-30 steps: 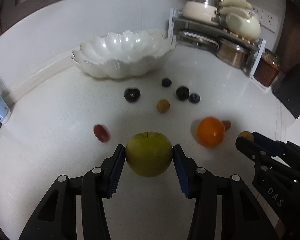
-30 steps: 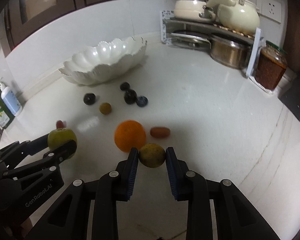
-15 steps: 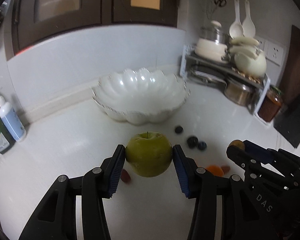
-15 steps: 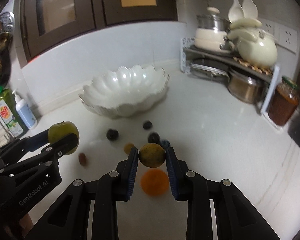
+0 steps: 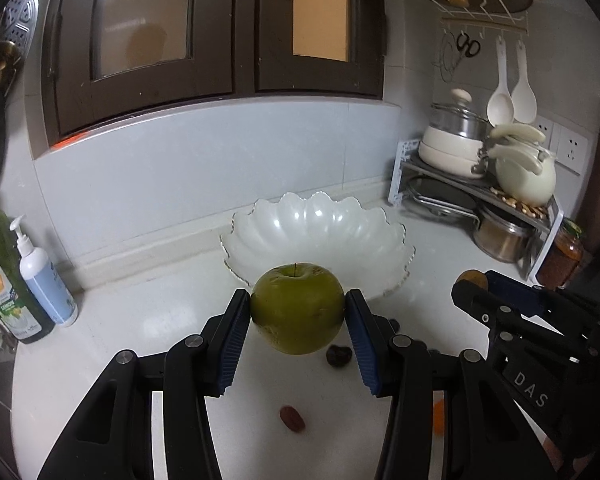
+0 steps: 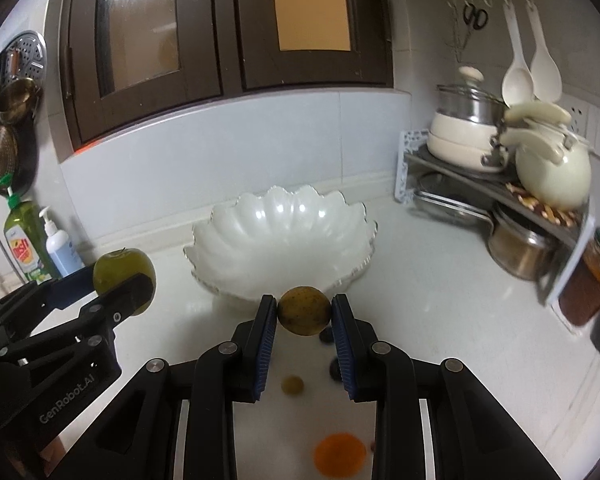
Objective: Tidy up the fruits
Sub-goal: 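Lift the green apple with the left tool while the right tool carries the yellow fruit to the bowl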
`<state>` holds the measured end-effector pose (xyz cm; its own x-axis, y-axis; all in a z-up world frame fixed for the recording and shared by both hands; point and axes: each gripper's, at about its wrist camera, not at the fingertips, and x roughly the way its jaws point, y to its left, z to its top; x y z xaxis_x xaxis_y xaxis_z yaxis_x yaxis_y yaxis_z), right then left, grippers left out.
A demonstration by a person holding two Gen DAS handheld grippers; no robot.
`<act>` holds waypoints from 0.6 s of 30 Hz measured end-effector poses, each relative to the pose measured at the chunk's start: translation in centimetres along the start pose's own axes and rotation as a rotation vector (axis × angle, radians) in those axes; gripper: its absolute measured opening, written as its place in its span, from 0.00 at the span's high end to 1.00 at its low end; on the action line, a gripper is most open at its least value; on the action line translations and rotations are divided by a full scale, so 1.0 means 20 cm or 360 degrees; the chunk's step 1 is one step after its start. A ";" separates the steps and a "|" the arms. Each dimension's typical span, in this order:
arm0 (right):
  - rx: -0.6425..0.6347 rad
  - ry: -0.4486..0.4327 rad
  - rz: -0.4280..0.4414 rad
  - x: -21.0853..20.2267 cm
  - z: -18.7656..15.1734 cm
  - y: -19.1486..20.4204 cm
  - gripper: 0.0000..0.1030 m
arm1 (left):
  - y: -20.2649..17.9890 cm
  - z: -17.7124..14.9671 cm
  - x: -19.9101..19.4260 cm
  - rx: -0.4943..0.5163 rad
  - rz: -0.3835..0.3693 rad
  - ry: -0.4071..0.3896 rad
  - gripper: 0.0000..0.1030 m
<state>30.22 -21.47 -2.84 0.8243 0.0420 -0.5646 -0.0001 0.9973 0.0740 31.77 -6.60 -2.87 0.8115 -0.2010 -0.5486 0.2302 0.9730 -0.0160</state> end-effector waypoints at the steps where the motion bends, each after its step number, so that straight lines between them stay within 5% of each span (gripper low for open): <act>1: -0.0003 0.0001 0.0007 0.01 0.02 0.00 0.71 | 0.01 0.01 0.01 0.0001 0.0004 0.0002 0.53; 18: -0.0047 0.0036 0.0043 0.32 0.32 -0.01 0.71 | 0.08 0.29 0.28 0.0021 -0.0013 0.0063 0.53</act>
<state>39.13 -21.80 -1.31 0.8106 0.0698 -0.5814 -0.0389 0.9971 0.0655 39.70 -6.75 -1.11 0.7879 -0.2039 -0.5810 0.2438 0.9698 -0.0097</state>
